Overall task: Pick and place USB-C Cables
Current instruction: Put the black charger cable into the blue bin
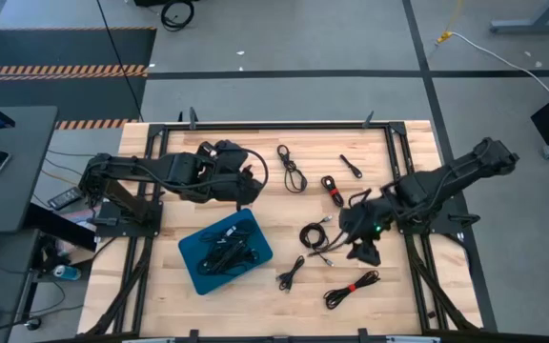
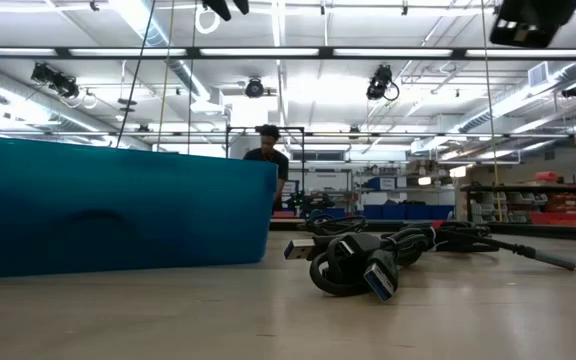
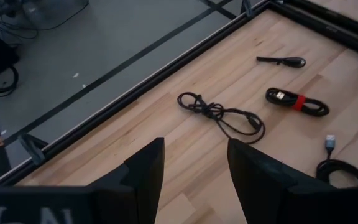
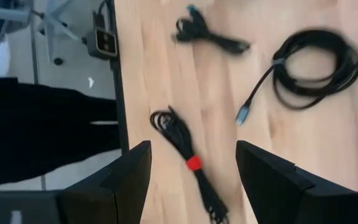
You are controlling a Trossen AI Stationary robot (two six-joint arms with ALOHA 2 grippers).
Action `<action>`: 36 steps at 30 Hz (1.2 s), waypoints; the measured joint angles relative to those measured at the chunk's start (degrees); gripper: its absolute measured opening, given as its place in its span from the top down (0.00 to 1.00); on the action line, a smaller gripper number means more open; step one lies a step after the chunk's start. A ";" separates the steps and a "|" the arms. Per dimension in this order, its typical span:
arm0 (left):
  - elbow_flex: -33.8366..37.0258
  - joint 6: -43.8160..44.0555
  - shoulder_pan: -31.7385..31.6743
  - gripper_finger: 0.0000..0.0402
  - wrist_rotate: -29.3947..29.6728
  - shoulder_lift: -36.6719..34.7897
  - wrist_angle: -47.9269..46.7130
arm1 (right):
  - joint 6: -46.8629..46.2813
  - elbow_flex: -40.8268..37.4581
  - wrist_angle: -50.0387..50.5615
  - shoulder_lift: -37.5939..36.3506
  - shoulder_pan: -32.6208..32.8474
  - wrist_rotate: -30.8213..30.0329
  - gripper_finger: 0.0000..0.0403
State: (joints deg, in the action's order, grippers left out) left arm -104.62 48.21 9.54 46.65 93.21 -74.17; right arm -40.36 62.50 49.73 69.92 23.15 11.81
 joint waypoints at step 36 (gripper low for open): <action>0.00 -2.38 0.00 0.54 -4.06 0.00 -1.42 | 8.61 0.00 3.34 32.31 15.98 -2.71 0.34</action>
State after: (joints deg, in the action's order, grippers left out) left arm -104.62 45.82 9.54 42.59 93.21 -75.59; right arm -31.75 62.50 53.06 102.24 39.13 9.10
